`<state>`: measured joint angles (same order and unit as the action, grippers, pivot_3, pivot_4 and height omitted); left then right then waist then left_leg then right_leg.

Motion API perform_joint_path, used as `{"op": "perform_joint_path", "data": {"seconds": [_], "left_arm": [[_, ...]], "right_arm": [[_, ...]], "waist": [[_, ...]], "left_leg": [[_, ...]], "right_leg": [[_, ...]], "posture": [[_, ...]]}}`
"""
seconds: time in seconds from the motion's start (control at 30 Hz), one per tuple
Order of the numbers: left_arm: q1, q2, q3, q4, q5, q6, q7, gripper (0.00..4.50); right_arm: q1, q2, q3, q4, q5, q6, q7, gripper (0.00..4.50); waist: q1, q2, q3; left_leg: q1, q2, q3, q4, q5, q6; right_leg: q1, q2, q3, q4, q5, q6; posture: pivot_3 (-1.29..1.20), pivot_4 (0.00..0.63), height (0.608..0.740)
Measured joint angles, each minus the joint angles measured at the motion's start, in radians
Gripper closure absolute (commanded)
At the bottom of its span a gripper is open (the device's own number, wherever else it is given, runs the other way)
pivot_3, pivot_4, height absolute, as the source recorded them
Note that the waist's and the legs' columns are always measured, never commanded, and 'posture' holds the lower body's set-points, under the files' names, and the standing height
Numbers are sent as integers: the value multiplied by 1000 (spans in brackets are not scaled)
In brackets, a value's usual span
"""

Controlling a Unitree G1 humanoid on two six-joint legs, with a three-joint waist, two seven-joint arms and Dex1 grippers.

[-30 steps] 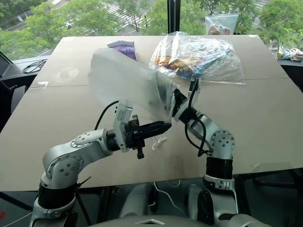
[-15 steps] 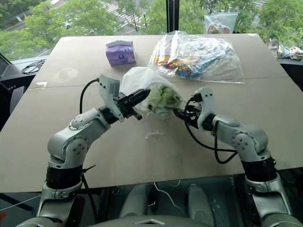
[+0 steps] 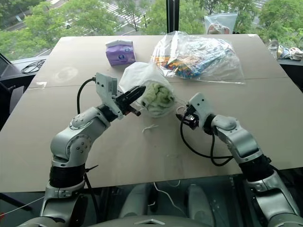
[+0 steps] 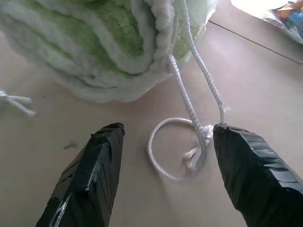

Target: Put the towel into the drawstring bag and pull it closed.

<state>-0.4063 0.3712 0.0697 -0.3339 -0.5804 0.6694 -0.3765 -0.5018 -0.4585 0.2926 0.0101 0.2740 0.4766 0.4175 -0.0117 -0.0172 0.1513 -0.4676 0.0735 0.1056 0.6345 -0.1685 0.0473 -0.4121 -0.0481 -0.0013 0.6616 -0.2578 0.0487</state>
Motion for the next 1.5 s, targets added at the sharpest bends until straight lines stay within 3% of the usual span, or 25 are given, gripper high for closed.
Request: {"op": "perform_joint_path", "data": {"seconds": [0.1,0.27,0.53,0.7,0.93,1.13,1.2,1.37,1.47,1.5], "left_arm": [[2,2,1,-1,2,2,1,4500],[5,11,8,-3,6,11,8,4500],[7,16,14,-4,-5,22,2,4500],[34,61,17,-20,-9,23,-39,2934],[185,235,12,-233,-76,68,-191,2934],[408,360,37,-259,-58,71,-280,2934],[425,349,16,-213,14,9,-271,2934],[425,162,-59,-91,127,-154,-209,2934],[435,48,-91,-39,160,-246,-180,2109],[450,26,-107,-27,180,-279,-172,1609]], "right_arm": [[-29,43,-11,88,-49,-65,-13,2161],[-30,54,-51,132,-84,-99,10,4484],[-37,109,-74,172,-128,-131,34,4484],[-64,118,-91,185,-149,-131,33,4500],[-66,132,-106,193,-173,-131,33,4500],[-66,150,-115,202,-186,-132,28,4500],[-66,154,-115,205,-189,-133,28,4500],[-66,164,-115,208,-196,-135,28,4500],[-64,178,-115,208,-197,-135,20,4500],[-56,184,-115,203,-197,-134,16,4500]], "waist": [[3,0,0],[1,0,0],[-2,0,0],[-2,0,0],[-7,1,0],[-9,1,1],[-3,2,0],[-1,1,0],[-3,1,0],[-4,1,0]], "left_leg": [[0,0,0,0,0,0],[0,0,0,0,0,0],[1,0,0,0,0,0],[1,0,0,0,0,0],[1,1,1,-1,0,-1],[2,1,2,-1,-2,-5],[2,1,1,-1,-2,-5],[2,1,3,-1,-3,-5],[2,1,3,-1,-1,-3],[2,1,3,-1,0,-1]], "right_leg": [[0,-1,0,0,0,0],[0,-1,0,0,0,0],[0,0,0,1,0,0],[0,0,0,1,0,0],[0,-1,0,1,0,0],[0,-3,0,1,-2,-4],[0,-4,-1,1,-2,-4],[0,-7,0,1,-2,-4],[0,-5,0,1,-2,-4],[0,-4,0,1,-2,-4]], "posture": [[0,150,740],[0,150,740],[0,150,740],[0,150,740],[0,150,740],[0,150,740],[0,150,740],[0,150,740],[0,150,740],[0,150,740]]}}
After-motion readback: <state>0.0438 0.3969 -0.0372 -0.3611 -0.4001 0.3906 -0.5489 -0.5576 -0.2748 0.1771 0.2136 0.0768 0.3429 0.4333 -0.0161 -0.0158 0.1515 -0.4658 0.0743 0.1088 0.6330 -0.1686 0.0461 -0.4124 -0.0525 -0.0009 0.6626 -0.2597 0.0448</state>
